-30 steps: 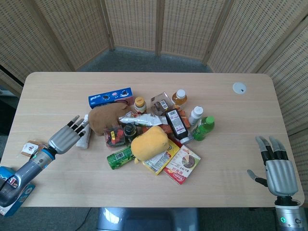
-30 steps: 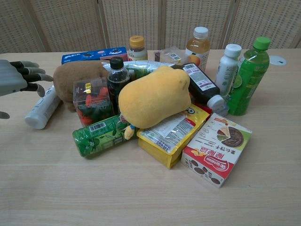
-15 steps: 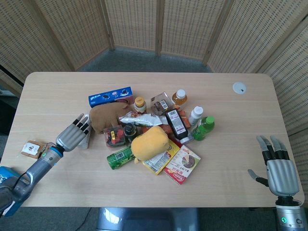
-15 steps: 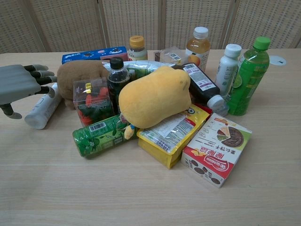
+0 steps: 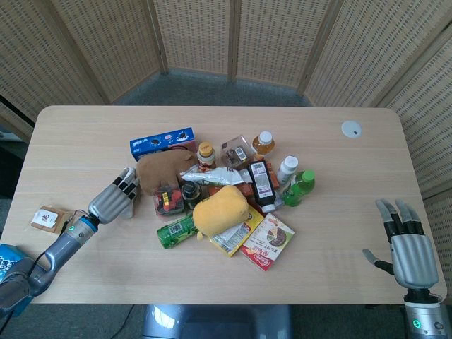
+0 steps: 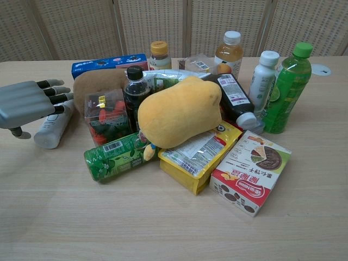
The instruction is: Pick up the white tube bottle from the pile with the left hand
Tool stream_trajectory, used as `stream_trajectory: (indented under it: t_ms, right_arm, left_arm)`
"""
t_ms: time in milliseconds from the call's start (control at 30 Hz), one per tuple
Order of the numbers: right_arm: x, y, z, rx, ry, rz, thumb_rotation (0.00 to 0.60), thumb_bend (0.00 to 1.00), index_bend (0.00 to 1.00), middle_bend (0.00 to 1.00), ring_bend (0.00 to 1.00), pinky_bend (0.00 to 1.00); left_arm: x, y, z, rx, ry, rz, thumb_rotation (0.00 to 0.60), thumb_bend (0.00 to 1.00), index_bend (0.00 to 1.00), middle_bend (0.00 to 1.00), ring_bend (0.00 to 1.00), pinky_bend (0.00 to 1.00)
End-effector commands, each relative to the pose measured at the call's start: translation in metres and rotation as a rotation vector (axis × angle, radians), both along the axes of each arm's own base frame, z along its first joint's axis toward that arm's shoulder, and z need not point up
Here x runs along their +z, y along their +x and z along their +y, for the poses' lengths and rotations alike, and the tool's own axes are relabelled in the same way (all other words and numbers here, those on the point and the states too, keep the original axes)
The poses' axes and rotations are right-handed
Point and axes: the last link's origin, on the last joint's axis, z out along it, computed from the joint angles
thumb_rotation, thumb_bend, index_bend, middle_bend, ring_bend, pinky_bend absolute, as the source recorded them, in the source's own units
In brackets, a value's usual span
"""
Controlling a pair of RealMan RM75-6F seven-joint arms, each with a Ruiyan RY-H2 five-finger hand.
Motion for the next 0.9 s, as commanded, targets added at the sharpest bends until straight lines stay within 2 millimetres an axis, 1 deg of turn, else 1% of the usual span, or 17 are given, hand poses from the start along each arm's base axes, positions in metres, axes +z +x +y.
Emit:
stream_trajectory:
  t_ms: [33,100,167,200,233,300,333,367,433,500,567,633,700,767,900]
  right_arm:
    - [0.0,0.0,0.0,0.002,0.002,0.001,0.6,0.0,0.0,0.0,0.0,0.0]
    - [-0.001,0.001,0.0,0.003,0.004,0.001,0.6,0.0,0.0,0.0,0.0,0.0]
    - [-0.001,0.001,0.001,0.005,0.005,0.005,0.6,0.0,0.0,0.0,0.0,0.0]
    - [-0.002,0.001,0.001,0.006,0.005,0.007,0.6,0.0,0.0,0.0,0.0,0.0]
    - [-0.002,0.001,0.001,0.006,0.005,0.006,0.6,0.0,0.0,0.0,0.0,0.0]
    - [-0.002,0.002,0.001,0.007,0.005,0.008,0.6,0.0,0.0,0.0,0.0,0.0]
    - [-0.002,0.002,0.001,0.01,0.004,0.01,0.6,0.0,0.0,0.0,0.0,0.0]
    - [-0.001,0.002,0.001,0.012,0.002,0.012,0.6,0.0,0.0,0.0,0.0,0.0]
    - [-0.001,0.003,0.001,0.015,-0.001,0.016,0.6,0.0,0.0,0.0,0.0,0.0]
    - [-0.001,0.003,0.002,0.018,-0.001,0.017,0.6,0.0,0.0,0.0,0.0,0.0]
    - [-0.001,0.004,0.002,0.022,0.002,0.009,0.6,0.0,0.0,0.0,0.0,0.0]
    - [-0.001,0.004,0.002,0.024,0.003,0.007,0.6,0.0,0.0,0.0,0.0,0.0]
    - [-0.001,0.004,0.003,0.024,0.004,0.006,0.6,0.0,0.0,0.0,0.0,0.0]
    - [0.0,0.005,0.003,0.026,0.003,0.004,0.6,0.0,0.0,0.0,0.0,0.0]
    - [0.001,0.006,0.003,0.03,0.002,0.001,0.6,0.0,0.0,0.0,0.0,0.0]
  left_arm:
    - [-0.002,-0.001,-0.001,-0.014,-0.002,0.006,0.6,0.0,0.25,0.0,0.0,0.0]
    - [-0.003,-0.002,-0.001,-0.019,-0.004,0.008,0.6,0.0,0.27,0.0,0.0,0.0]
    - [-0.004,-0.003,-0.003,-0.026,-0.011,0.007,0.6,0.0,0.32,0.0,0.0,0.01]
    - [-0.006,-0.004,-0.004,-0.034,-0.017,0.012,0.6,0.0,0.35,0.01,0.01,0.04]
    - [-0.007,-0.005,-0.005,-0.042,-0.022,0.015,0.6,0.0,0.38,0.03,0.04,0.11]
    - [-0.009,-0.006,-0.007,-0.06,-0.032,0.022,0.6,0.0,0.46,0.12,0.13,0.27]
    - [-0.01,-0.006,-0.008,-0.074,-0.036,0.025,0.6,0.0,0.5,0.18,0.17,0.32]
    - [-0.011,-0.006,-0.009,-0.083,-0.038,0.028,0.6,0.0,0.55,0.24,0.21,0.34]
    - [-0.012,-0.007,-0.01,-0.105,-0.039,0.042,0.6,0.0,0.62,0.32,0.27,0.36]
    - [-0.013,-0.007,-0.011,-0.127,-0.038,0.053,0.6,0.0,0.68,0.39,0.33,0.4]
    - [-0.013,-0.004,-0.013,-0.152,-0.034,0.036,0.6,0.0,0.77,0.51,0.41,0.47]
    - [-0.01,-0.001,-0.013,-0.17,-0.024,0.005,0.6,0.0,0.85,0.64,0.52,0.56]
    - [-0.007,0.002,-0.013,-0.182,-0.012,-0.019,0.6,0.0,0.87,0.69,0.58,0.61]
    - [-0.003,0.005,-0.012,-0.199,-0.005,-0.038,0.6,0.0,0.87,0.7,0.62,0.64]
    - [0.008,0.01,-0.014,-0.233,-0.006,-0.069,0.6,0.0,0.88,0.71,0.65,0.66]
